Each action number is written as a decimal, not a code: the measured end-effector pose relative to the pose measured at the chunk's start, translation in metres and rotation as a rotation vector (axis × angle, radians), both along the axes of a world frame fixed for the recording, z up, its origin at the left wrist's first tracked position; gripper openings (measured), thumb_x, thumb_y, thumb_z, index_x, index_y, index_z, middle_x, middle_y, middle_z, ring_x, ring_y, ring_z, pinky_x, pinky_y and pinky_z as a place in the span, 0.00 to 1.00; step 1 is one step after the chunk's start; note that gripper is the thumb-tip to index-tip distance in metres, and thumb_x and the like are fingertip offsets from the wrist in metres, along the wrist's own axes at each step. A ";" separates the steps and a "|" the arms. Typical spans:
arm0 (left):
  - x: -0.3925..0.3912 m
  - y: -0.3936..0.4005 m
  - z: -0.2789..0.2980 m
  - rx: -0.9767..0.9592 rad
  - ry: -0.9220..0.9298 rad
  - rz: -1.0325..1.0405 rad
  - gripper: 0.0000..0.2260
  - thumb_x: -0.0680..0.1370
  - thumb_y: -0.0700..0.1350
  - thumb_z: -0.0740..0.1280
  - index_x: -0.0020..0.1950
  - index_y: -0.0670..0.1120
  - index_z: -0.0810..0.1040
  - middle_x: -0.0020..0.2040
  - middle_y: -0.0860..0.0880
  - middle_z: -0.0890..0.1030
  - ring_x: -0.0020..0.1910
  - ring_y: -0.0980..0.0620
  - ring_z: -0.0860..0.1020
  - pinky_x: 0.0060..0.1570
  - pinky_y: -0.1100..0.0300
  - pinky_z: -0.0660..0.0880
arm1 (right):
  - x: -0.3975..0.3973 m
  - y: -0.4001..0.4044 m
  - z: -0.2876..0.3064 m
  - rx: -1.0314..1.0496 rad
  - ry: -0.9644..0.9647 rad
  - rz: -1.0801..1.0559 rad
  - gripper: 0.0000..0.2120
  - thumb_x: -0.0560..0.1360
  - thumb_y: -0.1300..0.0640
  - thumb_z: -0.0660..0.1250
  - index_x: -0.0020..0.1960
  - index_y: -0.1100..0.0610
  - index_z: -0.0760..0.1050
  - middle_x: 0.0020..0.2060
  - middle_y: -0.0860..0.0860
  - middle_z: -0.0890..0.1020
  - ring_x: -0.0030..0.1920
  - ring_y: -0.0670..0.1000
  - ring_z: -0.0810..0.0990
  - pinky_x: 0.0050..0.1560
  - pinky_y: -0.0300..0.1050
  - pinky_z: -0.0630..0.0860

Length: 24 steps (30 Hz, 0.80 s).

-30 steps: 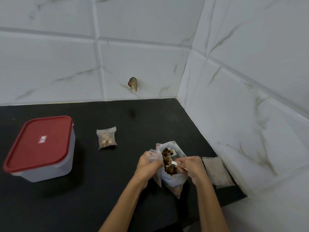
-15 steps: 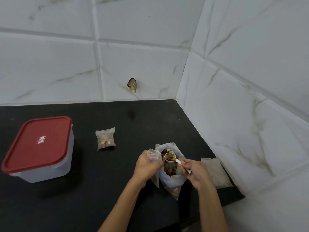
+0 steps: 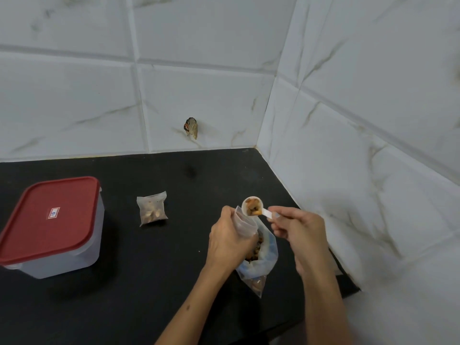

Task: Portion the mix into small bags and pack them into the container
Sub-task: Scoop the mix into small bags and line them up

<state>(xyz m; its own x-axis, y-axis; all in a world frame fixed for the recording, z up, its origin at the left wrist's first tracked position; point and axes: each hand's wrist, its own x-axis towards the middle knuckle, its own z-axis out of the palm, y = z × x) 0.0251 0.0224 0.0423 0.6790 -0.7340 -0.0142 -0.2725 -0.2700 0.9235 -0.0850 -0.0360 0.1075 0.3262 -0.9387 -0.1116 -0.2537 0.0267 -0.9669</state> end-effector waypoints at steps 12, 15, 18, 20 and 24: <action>0.002 -0.002 0.002 -0.132 0.110 0.020 0.19 0.68 0.47 0.75 0.54 0.47 0.70 0.47 0.52 0.77 0.45 0.56 0.77 0.37 0.66 0.72 | 0.006 0.020 0.018 -0.510 0.509 0.135 0.11 0.76 0.61 0.67 0.56 0.54 0.81 0.54 0.51 0.82 0.54 0.48 0.79 0.58 0.41 0.74; 0.003 -0.002 0.001 -0.147 0.116 0.010 0.19 0.68 0.46 0.75 0.53 0.47 0.70 0.46 0.53 0.78 0.43 0.57 0.77 0.35 0.67 0.72 | 0.006 0.020 0.016 -0.464 0.544 0.191 0.11 0.76 0.60 0.67 0.57 0.53 0.80 0.55 0.50 0.82 0.53 0.47 0.79 0.56 0.37 0.74; 0.003 -0.002 0.001 -0.168 0.123 0.002 0.19 0.68 0.47 0.75 0.52 0.47 0.70 0.45 0.53 0.77 0.40 0.58 0.77 0.32 0.70 0.70 | 0.004 0.020 0.013 -0.531 0.467 0.175 0.09 0.74 0.62 0.68 0.53 0.53 0.82 0.49 0.49 0.84 0.46 0.43 0.78 0.45 0.25 0.69; 0.004 -0.002 0.002 -0.176 0.129 0.004 0.18 0.68 0.47 0.75 0.51 0.47 0.70 0.44 0.53 0.77 0.39 0.59 0.77 0.31 0.71 0.70 | 0.004 0.021 0.012 -0.529 0.465 0.179 0.10 0.74 0.62 0.68 0.53 0.53 0.82 0.49 0.49 0.84 0.47 0.43 0.79 0.47 0.28 0.71; 0.004 -0.002 0.002 -0.173 0.146 -0.011 0.18 0.69 0.47 0.75 0.51 0.48 0.70 0.45 0.53 0.78 0.40 0.58 0.78 0.31 0.71 0.72 | 0.008 0.020 0.010 -0.493 0.446 0.127 0.10 0.74 0.62 0.68 0.53 0.53 0.82 0.50 0.49 0.83 0.48 0.44 0.79 0.54 0.38 0.75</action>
